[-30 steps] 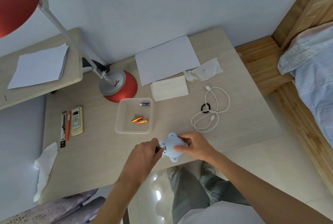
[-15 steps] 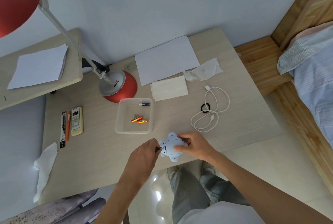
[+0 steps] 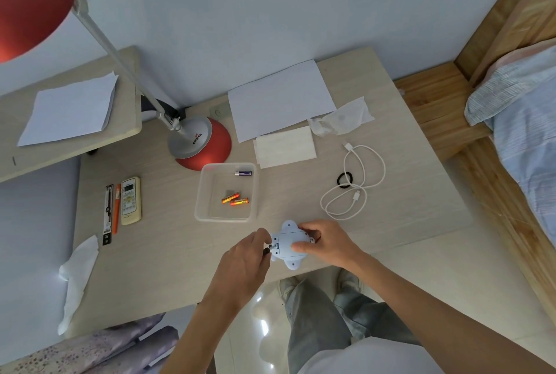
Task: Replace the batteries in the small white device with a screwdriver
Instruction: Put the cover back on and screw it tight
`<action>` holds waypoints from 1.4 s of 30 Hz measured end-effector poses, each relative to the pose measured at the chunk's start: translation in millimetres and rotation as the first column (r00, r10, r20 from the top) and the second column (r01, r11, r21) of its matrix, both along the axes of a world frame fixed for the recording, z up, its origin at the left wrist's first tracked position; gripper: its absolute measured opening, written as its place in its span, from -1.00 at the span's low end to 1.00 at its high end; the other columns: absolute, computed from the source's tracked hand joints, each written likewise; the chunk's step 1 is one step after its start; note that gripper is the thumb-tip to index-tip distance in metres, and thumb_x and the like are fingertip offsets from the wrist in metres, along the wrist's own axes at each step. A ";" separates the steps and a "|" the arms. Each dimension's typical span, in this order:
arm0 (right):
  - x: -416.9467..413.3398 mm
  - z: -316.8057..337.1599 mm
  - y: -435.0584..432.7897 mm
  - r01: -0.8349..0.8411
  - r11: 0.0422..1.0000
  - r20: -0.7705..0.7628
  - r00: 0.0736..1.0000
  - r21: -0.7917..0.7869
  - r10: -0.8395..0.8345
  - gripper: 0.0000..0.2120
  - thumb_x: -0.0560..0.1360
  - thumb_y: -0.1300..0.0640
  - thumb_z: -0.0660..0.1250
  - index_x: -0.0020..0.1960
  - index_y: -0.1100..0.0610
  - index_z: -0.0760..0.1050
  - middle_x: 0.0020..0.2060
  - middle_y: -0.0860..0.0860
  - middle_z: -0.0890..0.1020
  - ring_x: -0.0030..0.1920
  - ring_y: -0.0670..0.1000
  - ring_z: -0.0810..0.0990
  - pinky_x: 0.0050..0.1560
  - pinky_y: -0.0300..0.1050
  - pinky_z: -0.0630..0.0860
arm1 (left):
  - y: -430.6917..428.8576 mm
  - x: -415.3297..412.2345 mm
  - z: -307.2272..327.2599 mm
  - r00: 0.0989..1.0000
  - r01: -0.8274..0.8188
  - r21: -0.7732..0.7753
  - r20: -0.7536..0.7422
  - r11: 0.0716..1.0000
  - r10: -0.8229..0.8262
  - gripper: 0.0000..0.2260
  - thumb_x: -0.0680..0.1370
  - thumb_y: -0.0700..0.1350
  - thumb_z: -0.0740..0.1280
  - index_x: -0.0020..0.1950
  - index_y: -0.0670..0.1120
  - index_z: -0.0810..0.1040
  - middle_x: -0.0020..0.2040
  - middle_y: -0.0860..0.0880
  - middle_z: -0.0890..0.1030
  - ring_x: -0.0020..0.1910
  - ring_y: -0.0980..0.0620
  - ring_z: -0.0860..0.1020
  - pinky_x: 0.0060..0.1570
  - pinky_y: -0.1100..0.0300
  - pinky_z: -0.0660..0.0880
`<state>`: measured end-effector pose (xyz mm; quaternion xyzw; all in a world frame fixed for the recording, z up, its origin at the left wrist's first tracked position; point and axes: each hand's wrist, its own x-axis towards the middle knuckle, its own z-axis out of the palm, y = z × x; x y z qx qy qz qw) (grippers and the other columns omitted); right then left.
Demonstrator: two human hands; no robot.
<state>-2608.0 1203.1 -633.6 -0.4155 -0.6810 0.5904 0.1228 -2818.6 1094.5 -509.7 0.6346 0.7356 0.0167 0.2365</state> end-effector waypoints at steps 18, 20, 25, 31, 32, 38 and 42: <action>1.1 5.1 -0.6 -0.012 1.000 -0.026 1.000 0.000 0.012 -0.63 0.48 -0.24 0.56 0.13 0.00 0.74 -0.11 -0.01 0.75 -0.13 0.10 0.70 -0.13 0.19 0.65 | 16.0 8.3 13.7 0.997 -0.021 0.042 -0.070 0.999 0.024 -0.86 0.68 0.01 0.32 0.23 0.05 0.55 0.02 0.08 0.69 -0.07 0.02 0.68 -0.11 0.10 0.60; 1.2 5.1 -0.7 -0.010 1.000 -0.034 0.999 0.000 0.010 -0.63 0.48 -0.22 0.56 0.13 0.02 0.74 -0.12 0.00 0.75 -0.14 0.10 0.70 -0.13 0.17 0.64 | 15.3 8.7 15.6 0.996 0.006 0.041 -0.087 0.999 -0.003 -0.85 0.67 -0.02 0.34 0.23 0.05 0.57 0.03 0.09 0.69 -0.09 0.02 0.68 -0.14 0.14 0.58; 0.8 2.2 -0.5 0.006 1.000 -0.040 0.999 0.012 -0.006 -0.70 0.47 -0.20 0.58 0.04 0.00 0.74 -0.20 0.07 0.69 -0.20 0.15 0.62 -0.21 0.11 0.56 | 17.6 6.6 11.8 0.993 0.006 -0.007 -0.122 1.000 -0.006 -0.92 0.66 -0.10 0.30 0.01 -0.03 0.58 -0.13 0.05 0.61 -0.22 -0.04 0.57 -0.20 0.07 0.56; 0.2 0.8 0.1 -0.004 1.000 -0.043 0.999 0.007 0.005 -0.70 0.49 -0.18 0.57 0.04 0.02 0.73 -0.19 0.08 0.69 -0.20 0.16 0.63 -0.22 0.09 0.56 | 23.6 7.8 12.6 0.984 -0.012 -0.013 -0.179 1.000 0.010 -0.79 0.68 0.07 0.31 -0.05 -0.03 0.56 -0.23 0.07 0.56 -0.25 -0.05 0.54 -0.24 0.11 0.44; 0.2 -0.4 0.1 -0.004 1.000 -0.043 0.999 0.003 0.004 -0.70 0.49 -0.18 0.57 0.04 0.02 0.73 -0.20 0.08 0.69 -0.20 0.15 0.62 -0.22 0.09 0.55 | 24.3 7.9 13.9 0.984 -0.012 -0.011 -0.179 1.000 0.010 -0.78 0.68 0.09 0.32 -0.05 -0.03 0.57 -0.22 0.07 0.55 -0.25 -0.04 0.54 -0.24 0.13 0.42; -0.1 -2.7 0.0 0.002 1.000 -0.034 0.999 -0.019 -0.003 -0.66 0.47 -0.19 0.58 0.03 0.06 0.73 -0.19 0.11 0.68 -0.24 0.08 0.60 -0.23 0.02 0.51 | 16.0 3.8 11.2 0.990 0.037 0.055 -0.140 0.998 -0.029 -0.96 0.60 -0.04 0.44 0.00 0.02 0.65 -0.20 0.09 0.64 -0.30 0.00 0.58 -0.32 0.14 0.50; 0.3 1.0 -0.1 0.009 1.000 -0.043 0.999 -0.022 -0.010 -0.70 0.48 -0.16 0.59 0.05 0.03 0.74 -0.17 0.11 0.70 -0.17 0.18 0.64 -0.23 -0.04 0.51 | 12.5 2.7 4.2 0.988 0.026 0.089 -0.157 0.996 -0.011 -0.89 0.57 -0.13 0.45 -0.16 -0.02 0.62 -0.30 0.06 0.57 -0.39 -0.03 0.52 -0.39 0.07 0.50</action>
